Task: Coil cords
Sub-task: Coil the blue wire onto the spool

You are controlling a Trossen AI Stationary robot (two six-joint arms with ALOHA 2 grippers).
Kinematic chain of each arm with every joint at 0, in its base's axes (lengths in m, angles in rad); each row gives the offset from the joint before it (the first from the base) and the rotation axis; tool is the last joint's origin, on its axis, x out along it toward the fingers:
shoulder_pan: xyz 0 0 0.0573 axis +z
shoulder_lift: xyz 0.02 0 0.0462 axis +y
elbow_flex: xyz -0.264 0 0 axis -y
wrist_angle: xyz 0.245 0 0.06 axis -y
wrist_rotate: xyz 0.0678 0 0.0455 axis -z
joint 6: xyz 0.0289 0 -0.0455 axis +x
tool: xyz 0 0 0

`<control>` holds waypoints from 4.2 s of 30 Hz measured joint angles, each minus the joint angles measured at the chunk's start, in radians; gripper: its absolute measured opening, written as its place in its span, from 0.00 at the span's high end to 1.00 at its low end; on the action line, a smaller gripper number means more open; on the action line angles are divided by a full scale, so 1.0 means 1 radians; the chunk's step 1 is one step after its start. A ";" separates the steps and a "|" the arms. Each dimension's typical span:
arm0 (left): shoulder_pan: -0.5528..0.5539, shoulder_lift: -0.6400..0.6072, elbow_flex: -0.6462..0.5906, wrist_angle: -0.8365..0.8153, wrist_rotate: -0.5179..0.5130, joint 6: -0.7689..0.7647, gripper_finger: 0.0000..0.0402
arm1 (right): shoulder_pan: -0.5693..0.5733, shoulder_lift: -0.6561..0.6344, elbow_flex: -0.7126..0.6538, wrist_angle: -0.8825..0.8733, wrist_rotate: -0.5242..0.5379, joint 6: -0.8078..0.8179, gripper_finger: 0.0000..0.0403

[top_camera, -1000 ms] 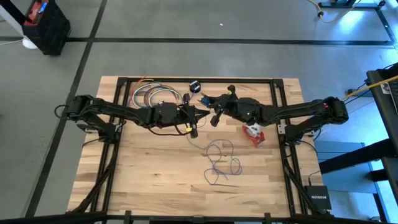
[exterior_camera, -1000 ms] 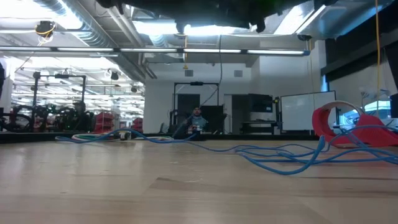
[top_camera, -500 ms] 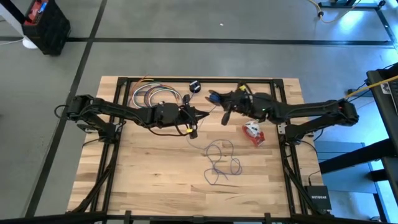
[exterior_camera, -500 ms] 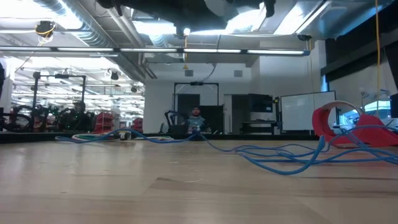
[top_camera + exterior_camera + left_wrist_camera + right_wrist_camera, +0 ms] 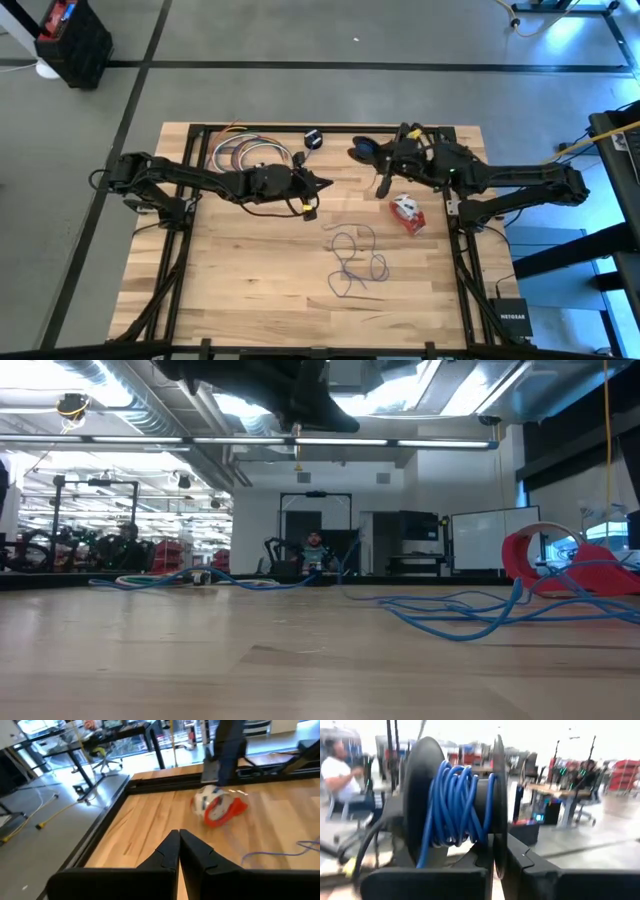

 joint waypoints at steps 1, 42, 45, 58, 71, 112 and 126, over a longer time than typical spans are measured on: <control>0.010 -0.001 0.000 -0.007 0.000 -0.002 1.00 | 0.000 0.006 0.000 -0.025 -0.008 0.001 0.95; 0.017 0.282 0.136 0.342 0.375 -0.095 0.58 | -0.001 0.012 -0.004 -0.129 0.030 -0.053 0.95; 0.017 0.282 0.136 0.354 0.375 -0.077 0.60 | -0.001 0.012 -0.004 -0.124 0.030 -0.053 0.95; 0.021 0.337 0.164 0.376 0.373 -0.084 0.76 | 0.000 0.012 -0.005 -0.122 0.029 -0.053 0.95; 0.025 0.330 0.177 0.272 0.253 -0.010 0.99 | 0.000 0.012 -0.005 -0.120 0.029 -0.053 0.95; 0.058 -0.091 0.176 -0.641 -0.142 -0.038 0.99 | -0.001 0.304 -0.005 -0.226 0.127 -0.108 0.95; 0.108 -0.081 0.135 -0.627 -0.160 -0.086 0.99 | 0.000 0.317 -0.005 -0.128 -0.021 -0.110 0.95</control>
